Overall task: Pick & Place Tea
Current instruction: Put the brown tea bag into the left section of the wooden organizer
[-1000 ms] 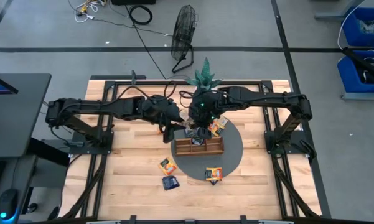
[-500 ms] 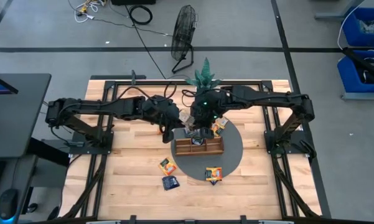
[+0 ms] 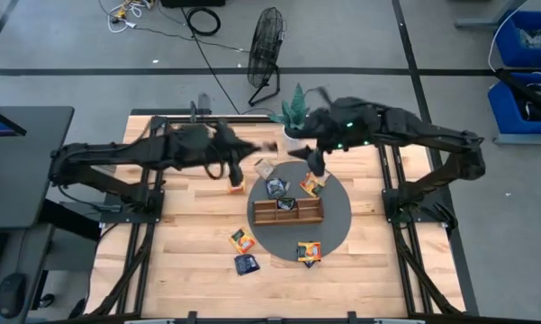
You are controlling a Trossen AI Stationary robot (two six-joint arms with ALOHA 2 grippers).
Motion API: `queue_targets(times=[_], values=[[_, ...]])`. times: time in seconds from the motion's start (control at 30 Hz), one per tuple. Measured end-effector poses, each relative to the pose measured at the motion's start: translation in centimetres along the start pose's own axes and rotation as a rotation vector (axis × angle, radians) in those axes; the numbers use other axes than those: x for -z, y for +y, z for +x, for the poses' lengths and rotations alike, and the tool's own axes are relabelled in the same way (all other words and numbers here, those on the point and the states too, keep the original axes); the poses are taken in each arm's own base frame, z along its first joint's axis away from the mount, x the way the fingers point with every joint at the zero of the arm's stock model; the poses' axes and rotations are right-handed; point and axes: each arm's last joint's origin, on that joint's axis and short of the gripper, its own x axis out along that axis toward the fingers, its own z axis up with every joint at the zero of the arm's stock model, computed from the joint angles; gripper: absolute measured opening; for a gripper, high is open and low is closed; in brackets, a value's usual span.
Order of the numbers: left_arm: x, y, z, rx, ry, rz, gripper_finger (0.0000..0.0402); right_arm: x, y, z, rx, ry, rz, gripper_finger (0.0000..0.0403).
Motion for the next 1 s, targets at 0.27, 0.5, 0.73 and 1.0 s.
queue_targets(times=[0.27, 0.5, 0.73, 1.0], values=[[-3.1, 0.0, -1.1, 0.013, -0.296, -0.085, 0.0015, -1.9, 0.6, 0.6, -0.057, -0.300, 0.017, 0.0250], [-4.5, -0.5, -1.6, 0.034, -0.460, -0.098, 0.0015, -2.6, 0.7, 1.4, -0.098, -0.452, 0.045, 0.0247], [-4.6, -0.5, -1.6, 0.035, -0.476, -0.106, 0.0015, -3.1, 0.9, 1.2, -0.142, -0.532, 0.042, 0.0246], [-4.6, -0.7, -0.9, 0.038, -0.494, -0.115, 0.0015, -3.2, 1.0, 1.7, -0.167, -0.535, 0.056, 0.0179]])
